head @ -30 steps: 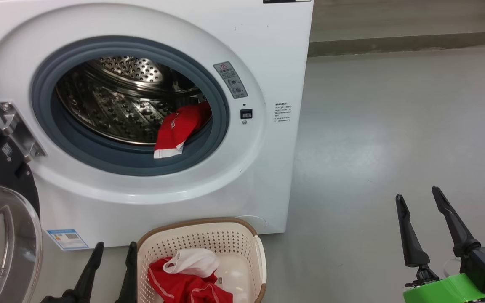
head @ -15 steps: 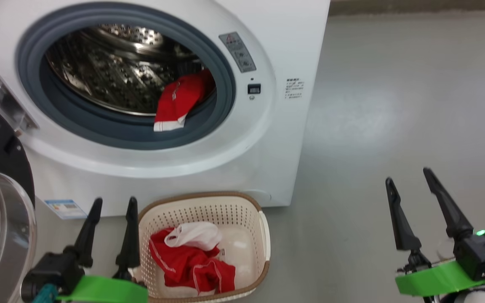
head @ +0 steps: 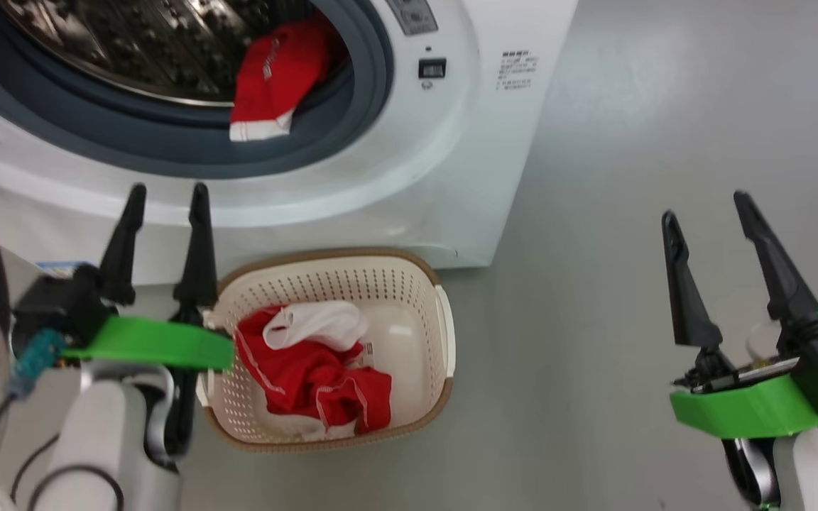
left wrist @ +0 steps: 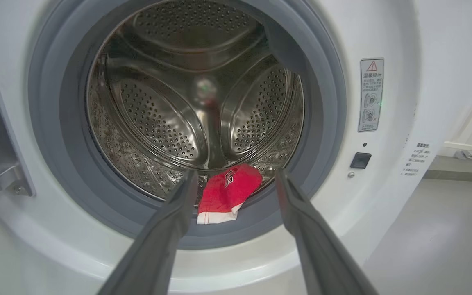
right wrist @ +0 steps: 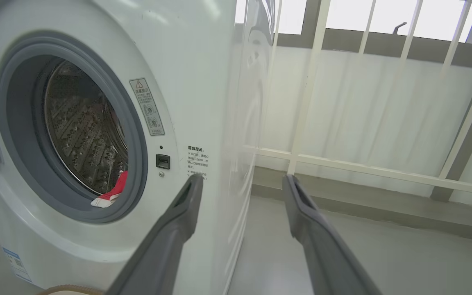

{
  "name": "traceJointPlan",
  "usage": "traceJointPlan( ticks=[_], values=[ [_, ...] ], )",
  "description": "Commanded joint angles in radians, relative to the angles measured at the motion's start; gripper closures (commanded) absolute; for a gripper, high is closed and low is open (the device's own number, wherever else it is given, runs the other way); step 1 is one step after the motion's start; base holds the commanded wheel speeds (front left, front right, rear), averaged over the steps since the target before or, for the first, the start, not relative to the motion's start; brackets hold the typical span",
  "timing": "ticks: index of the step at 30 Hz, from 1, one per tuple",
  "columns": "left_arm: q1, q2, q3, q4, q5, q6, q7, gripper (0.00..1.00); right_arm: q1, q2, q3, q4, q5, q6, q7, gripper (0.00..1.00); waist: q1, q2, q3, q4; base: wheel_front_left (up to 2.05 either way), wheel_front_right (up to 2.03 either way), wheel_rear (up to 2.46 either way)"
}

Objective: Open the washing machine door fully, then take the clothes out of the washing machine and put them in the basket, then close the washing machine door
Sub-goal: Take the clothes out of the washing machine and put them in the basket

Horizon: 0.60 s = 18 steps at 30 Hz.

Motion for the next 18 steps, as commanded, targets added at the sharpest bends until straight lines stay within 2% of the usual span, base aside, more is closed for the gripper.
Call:
traceJointPlan(
  ticks=[1,8,18],
  values=[
    [-0.048,0.018,0.041,-0.004,-0.024,-0.014,-0.009,0.00,-0.036,-0.011,0.026,-0.034,-0.008,0.005,-0.005,0.00,-0.0001,-0.0001,0.081,-0.024,0.00,0.00,0.00],
    [-0.234,0.035,0.034,0.129,-0.027,-0.031,-0.009,0.00,-0.093,-0.011,0.038,-0.043,-0.016,0.005,-0.005,0.00,-0.0001,-0.0001,0.176,-0.041,0.00,0.00,0.00],
    [-0.479,0.069,0.048,0.319,0.001,-0.029,-0.009,0.00,-0.143,-0.013,0.062,-0.043,-0.012,0.005,-0.005,0.00,-0.0001,-0.0001,0.267,-0.073,0.00,0.00,0.00]
  ],
)
